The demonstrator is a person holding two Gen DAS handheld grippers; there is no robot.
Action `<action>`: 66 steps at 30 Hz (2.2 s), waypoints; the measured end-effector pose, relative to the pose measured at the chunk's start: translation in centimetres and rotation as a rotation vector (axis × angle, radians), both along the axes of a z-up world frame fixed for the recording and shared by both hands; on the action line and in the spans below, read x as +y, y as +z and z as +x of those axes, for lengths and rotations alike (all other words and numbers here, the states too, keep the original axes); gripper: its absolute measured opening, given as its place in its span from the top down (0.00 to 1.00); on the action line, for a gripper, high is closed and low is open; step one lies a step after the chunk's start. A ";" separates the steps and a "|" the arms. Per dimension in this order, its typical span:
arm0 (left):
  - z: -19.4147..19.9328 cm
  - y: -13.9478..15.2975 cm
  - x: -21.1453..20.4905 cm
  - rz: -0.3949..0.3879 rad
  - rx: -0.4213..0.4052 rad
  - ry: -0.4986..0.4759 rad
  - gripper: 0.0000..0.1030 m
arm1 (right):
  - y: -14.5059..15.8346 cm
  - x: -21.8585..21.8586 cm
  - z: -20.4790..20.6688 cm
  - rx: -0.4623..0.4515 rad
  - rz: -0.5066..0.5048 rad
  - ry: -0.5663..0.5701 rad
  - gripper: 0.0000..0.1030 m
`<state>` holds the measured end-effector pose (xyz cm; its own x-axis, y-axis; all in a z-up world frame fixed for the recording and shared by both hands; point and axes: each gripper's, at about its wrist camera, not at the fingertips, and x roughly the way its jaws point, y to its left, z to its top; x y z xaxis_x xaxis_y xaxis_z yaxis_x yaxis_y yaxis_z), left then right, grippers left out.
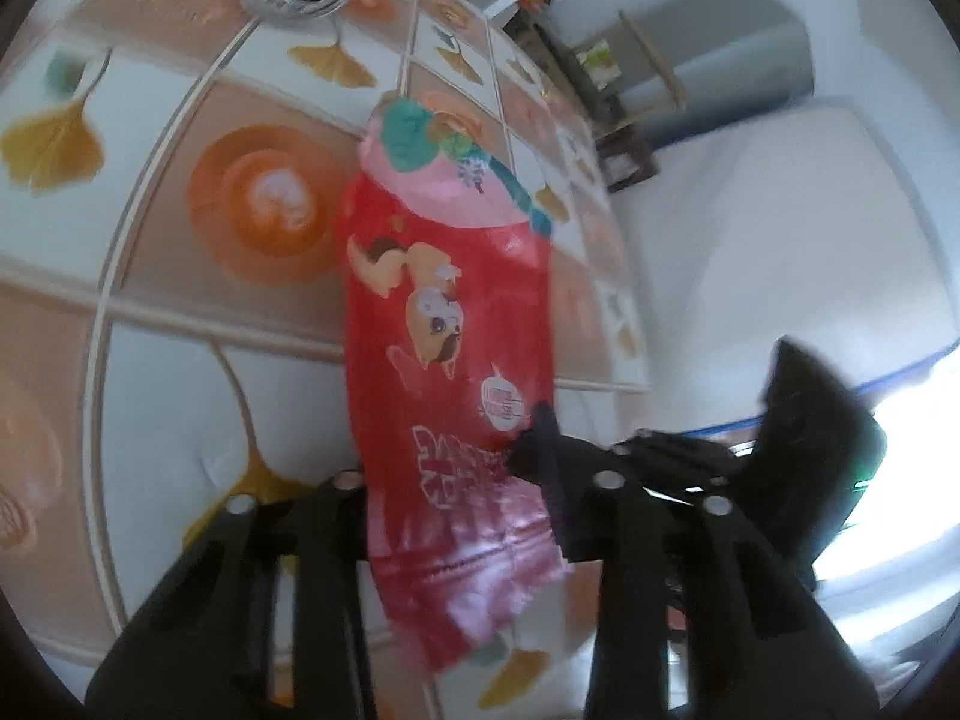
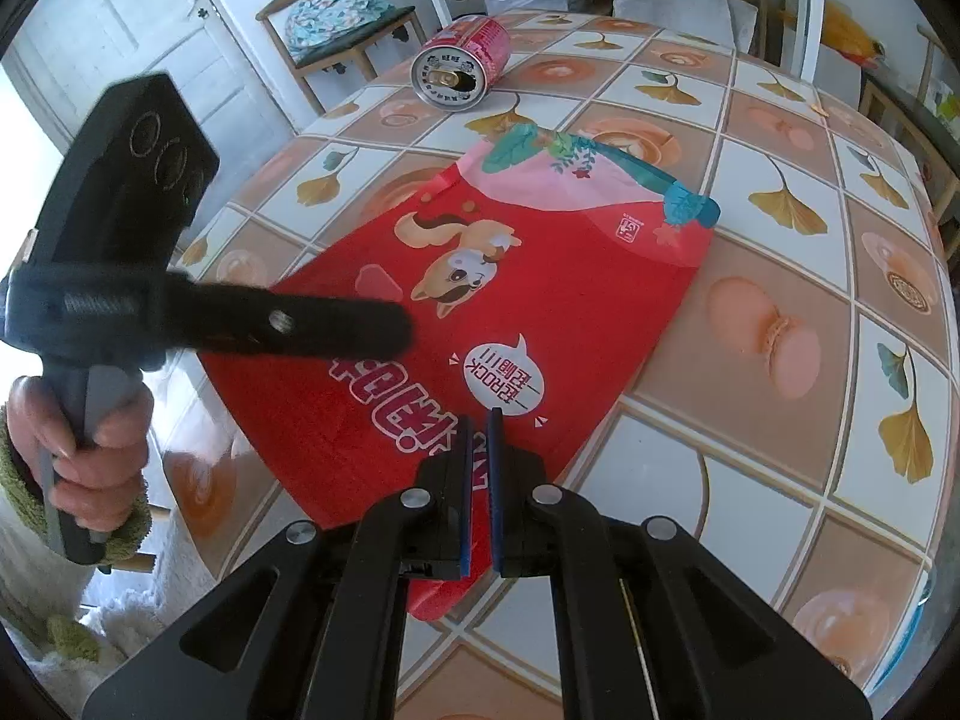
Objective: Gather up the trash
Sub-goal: 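Grasp the red snack bag edge with the left gripper, then grasp the red can with the right gripper while the left gripper lifts the red bag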
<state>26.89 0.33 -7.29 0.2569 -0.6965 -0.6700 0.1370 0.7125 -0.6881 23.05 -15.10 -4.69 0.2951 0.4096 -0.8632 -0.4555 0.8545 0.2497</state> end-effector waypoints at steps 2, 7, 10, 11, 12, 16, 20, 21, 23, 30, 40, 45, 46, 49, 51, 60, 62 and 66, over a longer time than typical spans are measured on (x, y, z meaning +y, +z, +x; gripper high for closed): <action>-0.1 0.3 -0.9 0.103 -0.042 -0.007 0.92 | 0.0 -0.1 0.2 0.013 0.003 0.000 0.95; -1.4 0.9 -0.1 0.156 -0.092 0.023 0.93 | 2.2 -0.5 1.0 0.013 0.055 0.027 0.94; -3.4 1.0 2.6 0.178 -0.113 0.061 0.93 | 5.5 -0.6 3.2 -0.025 0.146 0.012 0.68; -3.7 0.9 3.2 0.177 -0.114 0.071 0.93 | 6.8 -0.3 4.3 -0.051 0.162 -0.001 0.53; -4.3 0.9 3.9 0.177 -0.116 0.087 0.93 | 8.0 0.3 5.6 -0.077 0.165 -0.011 0.49; -6.0 0.9 5.5 0.170 -0.119 0.114 0.93 | 10.6 4.9 11.2 -0.126 0.156 0.011 0.28; -6.8 0.6 6.4 0.177 -0.122 0.136 0.93 | 9.7 10.3 17.7 -0.104 0.074 -0.010 0.18; -7.1 0.6 6.6 0.178 -0.123 0.140 0.93 | 9.2 11.2 18.9 -0.086 0.065 -0.021 0.18; -7.3 0.5 7.0 0.171 -0.121 0.152 0.93 | 7.7 13.1 22.1 -0.022 0.048 -0.054 0.17; -7.9 0.3 7.9 0.164 -0.132 0.163 0.93 | 1.9 15.9 26.9 0.158 -0.015 -0.130 0.18; -8.3 0.4 8.6 0.144 -0.145 0.155 0.93 | 1.1 14.4 25.6 0.152 -0.024 -0.135 0.38; -8.6 0.3 8.9 0.125 -0.149 0.167 0.93 | 2.9 11.2 22.5 0.134 0.019 -0.142 0.38; -8.7 0.3 8.9 0.118 -0.149 0.169 0.93 | 3.4 10.5 21.7 0.130 0.026 -0.144 0.38; -9.1 0.7 9.3 0.102 -0.159 0.179 0.94 | 4.9 7.7 18.8 0.118 0.058 -0.154 0.38; -9.3 1.2 9.5 0.091 -0.173 0.185 0.95 | 6.1 5.6 16.5 0.109 0.089 -0.166 0.38; -10.4 4.2 8.7 0.055 -0.243 0.185 0.99 | 9.4 -2.4 7.5 0.091 0.248 -0.257 0.38; -10.8 5.0 8.4 0.047 -0.264 0.180 1.00 | 9.8 -3.6 5.8 0.081 0.268 -0.274 0.38; -11.2 6.5 7.5 0.031 -0.296 0.173 1.00 | 10.7 -6.1 2.9 0.055 0.304 -0.311 0.38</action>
<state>15.71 7.84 -0.83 0.5557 -0.6062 -0.5689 0.2027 0.7625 -0.6145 25.91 -21.24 6.03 0.4013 0.5466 -0.7350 -0.1669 0.8326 0.5281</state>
